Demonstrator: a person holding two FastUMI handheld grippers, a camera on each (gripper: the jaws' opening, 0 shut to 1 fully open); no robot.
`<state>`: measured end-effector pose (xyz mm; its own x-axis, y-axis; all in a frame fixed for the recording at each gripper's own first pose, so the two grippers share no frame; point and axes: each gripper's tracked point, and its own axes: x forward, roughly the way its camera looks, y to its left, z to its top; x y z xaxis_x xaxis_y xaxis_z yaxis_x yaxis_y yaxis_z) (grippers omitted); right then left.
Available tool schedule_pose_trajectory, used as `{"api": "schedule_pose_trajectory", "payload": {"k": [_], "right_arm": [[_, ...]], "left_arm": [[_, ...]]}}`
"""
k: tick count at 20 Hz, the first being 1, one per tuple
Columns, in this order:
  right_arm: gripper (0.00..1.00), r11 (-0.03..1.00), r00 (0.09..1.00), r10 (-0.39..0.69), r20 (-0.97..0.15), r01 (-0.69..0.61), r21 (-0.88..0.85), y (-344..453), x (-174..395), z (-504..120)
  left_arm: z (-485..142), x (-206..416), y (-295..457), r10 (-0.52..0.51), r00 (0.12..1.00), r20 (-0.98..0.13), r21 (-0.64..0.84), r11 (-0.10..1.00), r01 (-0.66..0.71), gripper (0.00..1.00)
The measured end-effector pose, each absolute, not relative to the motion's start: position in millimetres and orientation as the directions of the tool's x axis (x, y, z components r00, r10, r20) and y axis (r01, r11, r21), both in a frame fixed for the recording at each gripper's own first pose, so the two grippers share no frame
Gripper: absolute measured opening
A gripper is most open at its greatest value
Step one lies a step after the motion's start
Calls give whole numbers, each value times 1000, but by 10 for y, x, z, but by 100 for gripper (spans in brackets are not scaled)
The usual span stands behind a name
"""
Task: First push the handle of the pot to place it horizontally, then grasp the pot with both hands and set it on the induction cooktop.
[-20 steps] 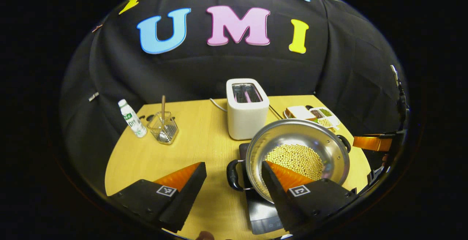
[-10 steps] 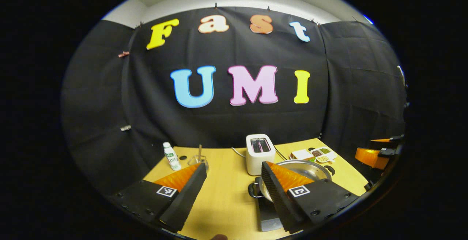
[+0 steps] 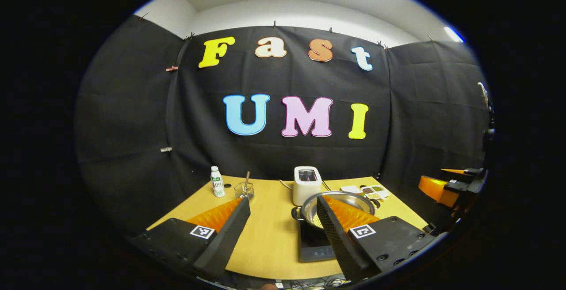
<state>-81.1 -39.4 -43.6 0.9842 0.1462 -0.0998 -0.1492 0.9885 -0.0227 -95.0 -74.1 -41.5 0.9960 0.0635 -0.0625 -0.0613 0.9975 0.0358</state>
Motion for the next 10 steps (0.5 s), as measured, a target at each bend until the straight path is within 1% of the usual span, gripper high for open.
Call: {"api": "schedule_pose_trajectory", "payload": {"k": [3,7,10], "right_arm": [[98,994,990,111,-85,-111,14,-572,-840,-322],[98,994,994,102,-40,-101,33,-603,-757,-71],[98,993,993,119,-8,-119,30,-535,-729,174]], "left_arm": [[-358,-983,-601,85,995,-56,49,995,-82,95],[-115,-893,-480,122,992,-42,85,989,-118,94],[140,-847,-502,122,992,-20,43,992,-121,95]]}}
